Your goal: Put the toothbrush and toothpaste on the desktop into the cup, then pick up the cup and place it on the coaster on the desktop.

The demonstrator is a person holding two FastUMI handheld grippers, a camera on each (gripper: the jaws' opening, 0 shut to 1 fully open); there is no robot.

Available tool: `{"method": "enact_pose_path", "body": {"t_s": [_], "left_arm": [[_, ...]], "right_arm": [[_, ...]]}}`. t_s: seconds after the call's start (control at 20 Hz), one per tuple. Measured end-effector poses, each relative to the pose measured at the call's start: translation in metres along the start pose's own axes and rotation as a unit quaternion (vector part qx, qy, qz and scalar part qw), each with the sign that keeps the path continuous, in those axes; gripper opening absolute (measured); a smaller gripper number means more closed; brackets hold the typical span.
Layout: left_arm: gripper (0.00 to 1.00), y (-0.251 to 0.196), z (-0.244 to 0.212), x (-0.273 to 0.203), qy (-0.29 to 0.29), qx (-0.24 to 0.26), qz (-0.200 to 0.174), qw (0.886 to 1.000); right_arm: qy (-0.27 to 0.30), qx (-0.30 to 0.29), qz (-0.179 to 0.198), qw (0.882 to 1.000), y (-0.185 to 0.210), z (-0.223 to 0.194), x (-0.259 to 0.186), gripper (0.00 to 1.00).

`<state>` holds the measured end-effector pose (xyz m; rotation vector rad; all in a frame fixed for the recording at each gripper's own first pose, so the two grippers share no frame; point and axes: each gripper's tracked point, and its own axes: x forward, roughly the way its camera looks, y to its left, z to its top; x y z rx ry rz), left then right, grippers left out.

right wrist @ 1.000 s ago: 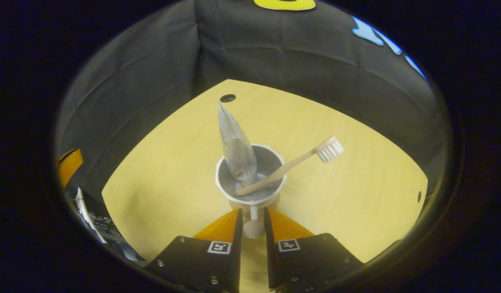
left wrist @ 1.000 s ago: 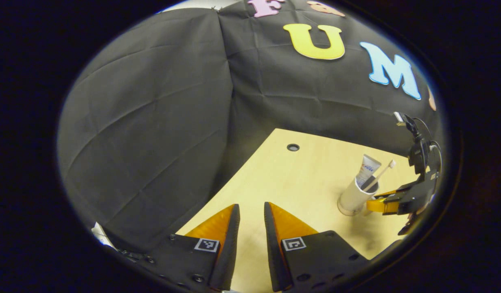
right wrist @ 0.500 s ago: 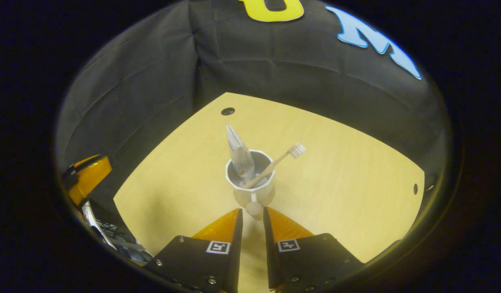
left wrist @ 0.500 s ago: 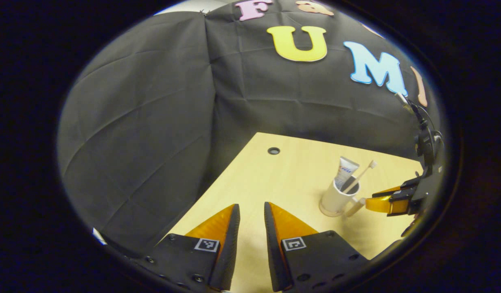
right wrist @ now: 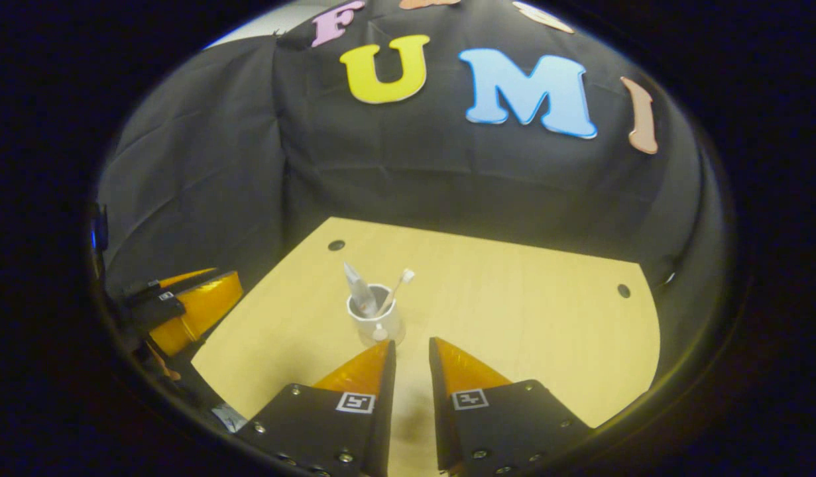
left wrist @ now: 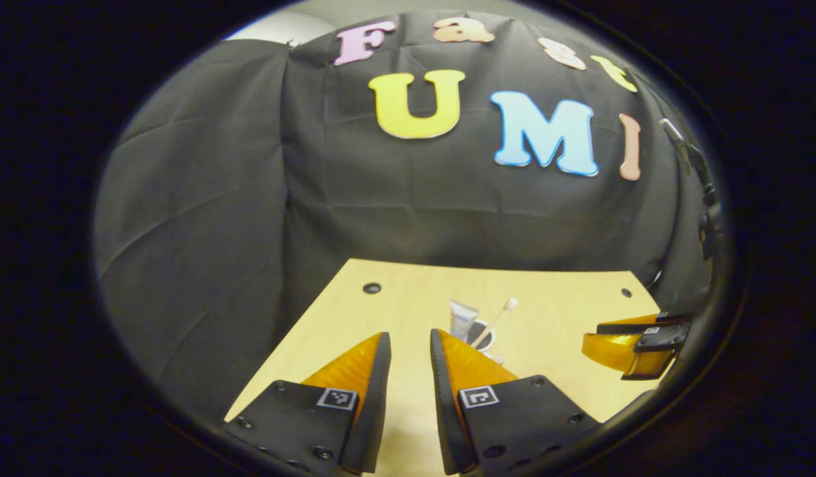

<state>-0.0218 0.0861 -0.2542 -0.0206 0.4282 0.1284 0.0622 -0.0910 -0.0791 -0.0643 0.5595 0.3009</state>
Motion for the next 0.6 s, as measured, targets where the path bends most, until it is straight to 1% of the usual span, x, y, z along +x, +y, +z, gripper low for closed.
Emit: {"method": "enact_pose_path", "body": {"t_s": [0.1, 0.2, 0.25, 0.3, 0.35, 0.4, 0.45, 0.5, 0.55, 0.6], "left_arm": [[0.43, -0.019, 0.031, -0.01, -0.032, 0.002, -0.02, 0.999], [0.42, -0.032, 0.059, -0.026, -0.061, -0.001, -0.036, 0.998], [0.42, -0.039, 0.073, -0.033, -0.076, -0.002, -0.043, 0.996], [0.42, -0.045, 0.087, -0.042, -0.09, -0.003, -0.051, 0.995], [0.42, -0.05, 0.102, -0.048, -0.104, 0.0, -0.055, 0.993], [0.48, -0.054, 0.115, -0.054, -0.119, 0.004, -0.057, 0.991], [0.53, -0.058, 0.129, -0.062, -0.133, 0.01, -0.059, 0.989], [0.53, -0.06, 0.141, -0.069, -0.151, 0.015, -0.058, 0.987], [0.56, -0.063, 0.151, -0.077, -0.169, 0.021, -0.059, 0.984], [0.56, -0.064, 0.161, -0.084, -0.188, 0.024, -0.059, 0.98]], "right_arm": [[-0.052, 0.022, -0.021, 0.998, -0.009, 0.027, -0.024, 0.3], [-0.099, 0.04, -0.046, 0.993, -0.021, 0.056, -0.053, 0.3], [-0.122, 0.043, -0.059, 0.99, -0.027, 0.069, -0.067, 0.33], [-0.143, 0.041, -0.066, 0.987, -0.032, 0.081, -0.078, 0.3], [-0.162, 0.038, -0.072, 0.983, -0.034, 0.091, -0.089, 0.4], [-0.181, 0.036, -0.083, 0.979, -0.038, 0.1, -0.099, 0.48], [-0.197, 0.036, -0.09, 0.976, -0.041, 0.107, -0.11, 0.48], [-0.212, 0.04, -0.095, 0.972, -0.043, 0.11, -0.116, 0.48], [-0.223, 0.049, -0.091, 0.969, -0.04, 0.112, -0.118, 0.52], [-0.232, 0.058, -0.085, 0.967, -0.038, 0.118, -0.124, 0.61]]}}
